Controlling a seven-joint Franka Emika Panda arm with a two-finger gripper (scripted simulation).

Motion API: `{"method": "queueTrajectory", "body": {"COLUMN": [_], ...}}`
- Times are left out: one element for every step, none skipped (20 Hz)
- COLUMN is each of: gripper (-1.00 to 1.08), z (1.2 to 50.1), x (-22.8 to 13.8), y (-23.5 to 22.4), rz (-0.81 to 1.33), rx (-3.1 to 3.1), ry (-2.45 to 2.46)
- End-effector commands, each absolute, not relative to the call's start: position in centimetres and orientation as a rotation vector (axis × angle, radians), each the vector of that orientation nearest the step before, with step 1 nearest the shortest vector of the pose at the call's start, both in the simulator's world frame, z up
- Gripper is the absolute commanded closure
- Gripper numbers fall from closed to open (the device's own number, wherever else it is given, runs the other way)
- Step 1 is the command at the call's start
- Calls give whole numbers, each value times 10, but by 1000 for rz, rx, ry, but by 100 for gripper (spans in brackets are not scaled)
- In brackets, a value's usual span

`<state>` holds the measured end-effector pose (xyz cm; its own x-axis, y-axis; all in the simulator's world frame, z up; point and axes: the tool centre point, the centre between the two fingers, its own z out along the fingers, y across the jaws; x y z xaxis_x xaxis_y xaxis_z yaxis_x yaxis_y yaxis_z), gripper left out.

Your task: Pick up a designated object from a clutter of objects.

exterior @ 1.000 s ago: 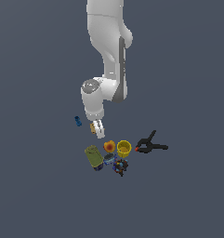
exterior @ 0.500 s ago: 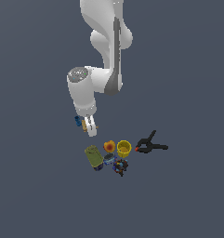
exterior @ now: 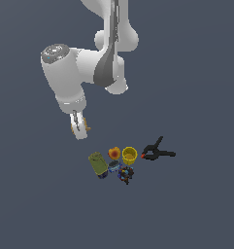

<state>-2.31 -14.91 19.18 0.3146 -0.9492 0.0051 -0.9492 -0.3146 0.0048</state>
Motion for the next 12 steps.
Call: {"method": "queueTrajectory", "body": {"gripper": [108,108,108,108,108,108,108,108,108,108,108,108], "z": [215,224,232,241,249,258,265,273,280,287,294,301], "x": [-13,-9,-5,-1,2,6,10,14,17,21,24,27], "y": [-159,-162,-166,-169,-173,-176,-179,-182,-185,-188,-191,-193], "rz": [2,2,2,2,2,2,2,2,2,2,2,2], "rx": [2541,2542,2542,2542,2542,2543,2543,2544,2544,2545,2545,2547], "ry": [-1835,-1834,-1834,-1834,-1834,-1834,-1834,-1833,-1833,-1832,-1832,-1832]}}
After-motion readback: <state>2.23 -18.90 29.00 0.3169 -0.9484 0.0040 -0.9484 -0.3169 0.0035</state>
